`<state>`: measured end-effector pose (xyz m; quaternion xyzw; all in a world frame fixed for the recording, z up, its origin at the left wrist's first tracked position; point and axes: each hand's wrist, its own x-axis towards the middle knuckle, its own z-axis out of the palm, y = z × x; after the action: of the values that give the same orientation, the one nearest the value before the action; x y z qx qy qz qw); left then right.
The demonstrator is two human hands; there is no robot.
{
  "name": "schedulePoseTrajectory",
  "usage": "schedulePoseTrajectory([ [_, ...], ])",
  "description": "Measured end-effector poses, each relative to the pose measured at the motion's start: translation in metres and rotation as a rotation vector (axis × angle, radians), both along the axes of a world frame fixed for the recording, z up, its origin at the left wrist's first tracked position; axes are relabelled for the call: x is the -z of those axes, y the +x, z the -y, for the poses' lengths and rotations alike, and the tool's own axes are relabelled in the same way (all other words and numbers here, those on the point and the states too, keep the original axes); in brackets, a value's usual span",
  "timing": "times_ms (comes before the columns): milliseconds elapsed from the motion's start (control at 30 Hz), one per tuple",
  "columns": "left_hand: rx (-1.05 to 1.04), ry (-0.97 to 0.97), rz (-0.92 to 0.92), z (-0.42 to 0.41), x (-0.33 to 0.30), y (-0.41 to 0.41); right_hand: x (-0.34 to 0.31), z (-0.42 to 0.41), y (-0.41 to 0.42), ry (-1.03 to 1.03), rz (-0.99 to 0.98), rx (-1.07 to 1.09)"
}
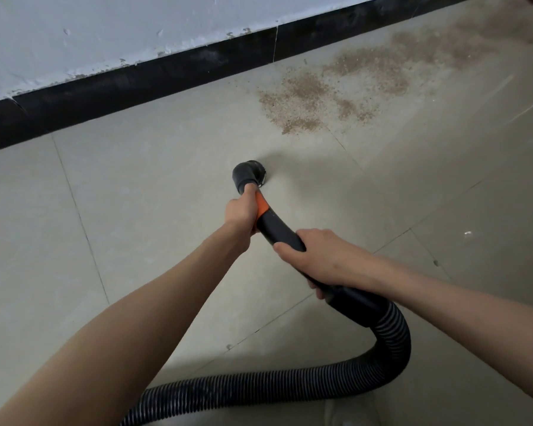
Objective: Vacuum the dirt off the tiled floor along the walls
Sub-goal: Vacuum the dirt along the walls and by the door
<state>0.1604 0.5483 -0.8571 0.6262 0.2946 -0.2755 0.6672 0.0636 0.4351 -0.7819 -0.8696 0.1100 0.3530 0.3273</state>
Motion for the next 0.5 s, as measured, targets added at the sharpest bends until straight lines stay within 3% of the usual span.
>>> schedulePoseTrajectory([
  [500, 0.134, -0.005, 0.063, 0.071, 0.006, 0.078, 0.028, 0.052, 0.058, -0.002, 0.118, 0.185],
])
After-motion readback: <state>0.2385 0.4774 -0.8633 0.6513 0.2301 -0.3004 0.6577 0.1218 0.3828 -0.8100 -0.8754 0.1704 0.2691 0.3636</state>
